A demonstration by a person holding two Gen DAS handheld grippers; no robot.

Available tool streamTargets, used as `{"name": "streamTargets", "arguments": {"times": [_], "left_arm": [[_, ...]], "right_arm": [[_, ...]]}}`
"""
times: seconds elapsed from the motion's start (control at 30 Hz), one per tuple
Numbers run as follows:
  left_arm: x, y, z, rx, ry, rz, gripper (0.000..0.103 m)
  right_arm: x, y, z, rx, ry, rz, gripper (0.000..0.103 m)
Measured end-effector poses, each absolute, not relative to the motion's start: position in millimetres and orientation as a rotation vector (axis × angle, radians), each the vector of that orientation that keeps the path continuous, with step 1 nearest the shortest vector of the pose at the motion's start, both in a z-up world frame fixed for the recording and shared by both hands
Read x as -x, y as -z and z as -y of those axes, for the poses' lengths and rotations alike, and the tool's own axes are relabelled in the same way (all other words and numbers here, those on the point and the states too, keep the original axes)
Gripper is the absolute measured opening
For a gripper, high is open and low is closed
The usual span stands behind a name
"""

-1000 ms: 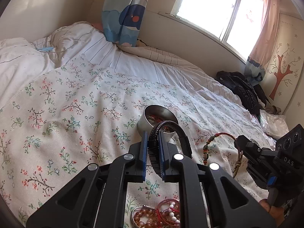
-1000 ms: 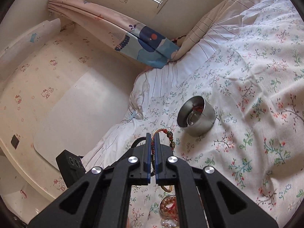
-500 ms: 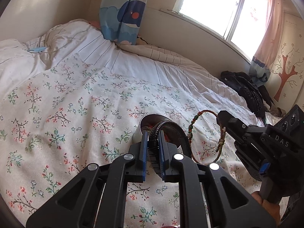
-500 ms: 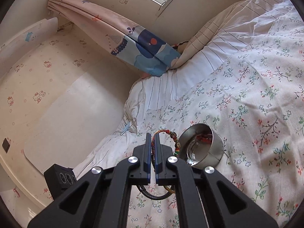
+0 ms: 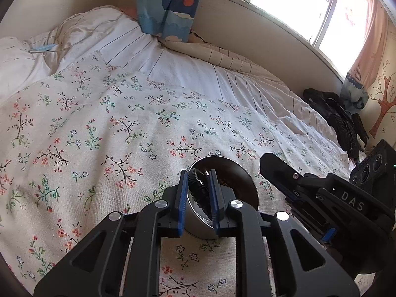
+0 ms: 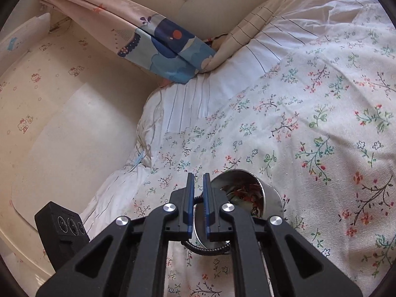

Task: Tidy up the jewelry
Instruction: 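Carry both bracelets over the silver tin and open both tools, then move both open tools back to the jewelry pile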

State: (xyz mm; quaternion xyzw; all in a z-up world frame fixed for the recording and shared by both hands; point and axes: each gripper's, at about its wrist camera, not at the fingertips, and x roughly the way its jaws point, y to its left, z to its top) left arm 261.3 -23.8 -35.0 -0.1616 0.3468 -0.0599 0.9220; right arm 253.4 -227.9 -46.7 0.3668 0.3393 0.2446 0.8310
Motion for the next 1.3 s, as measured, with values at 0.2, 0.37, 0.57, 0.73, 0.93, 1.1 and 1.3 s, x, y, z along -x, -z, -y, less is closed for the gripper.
{"name": "streamTargets", "arguments": {"times": [0.2, 0.37, 0.57, 0.73, 0.93, 1.1, 1.3], "left_arm": [[-257.0, 29.3, 13.0, 0.336, 0.098, -0.693, 0.015], [-256.8, 32.0, 5.1, 0.349, 0.072, -0.708, 0.017], [-253.3, 32.3, 13.7, 0.302, 0.070, -0.712, 0.018], [-249.8, 30.9, 24.4, 0.250, 0.075, -0.706, 0.027], [-243.3, 28.3, 30.7, 0.203, 0.067, -0.694, 0.042], [-235.4, 29.1, 30.3, 0.180, 0.076, -0.718, 0.060], [-221.2, 35.2, 22.7, 0.168, 0.094, -0.793, 0.068]], "right_arm": [[-243.5, 37.9, 244.8, -0.809, -0.500, -0.679, 0.037], [-242.6, 38.3, 251.8, -0.817, -0.479, -0.691, 0.042], [-241.6, 37.1, 252.3, -0.811, -0.471, -0.698, 0.052], [-239.7, 37.1, 252.1, -0.807, -0.465, -0.700, 0.057], [-239.2, 37.7, 252.0, -0.798, -0.455, -0.709, 0.059], [-229.3, 31.8, 254.9, -0.771, -0.437, -0.721, 0.065], [-201.8, 29.2, 265.5, -0.672, -0.403, -0.812, 0.073]]}}
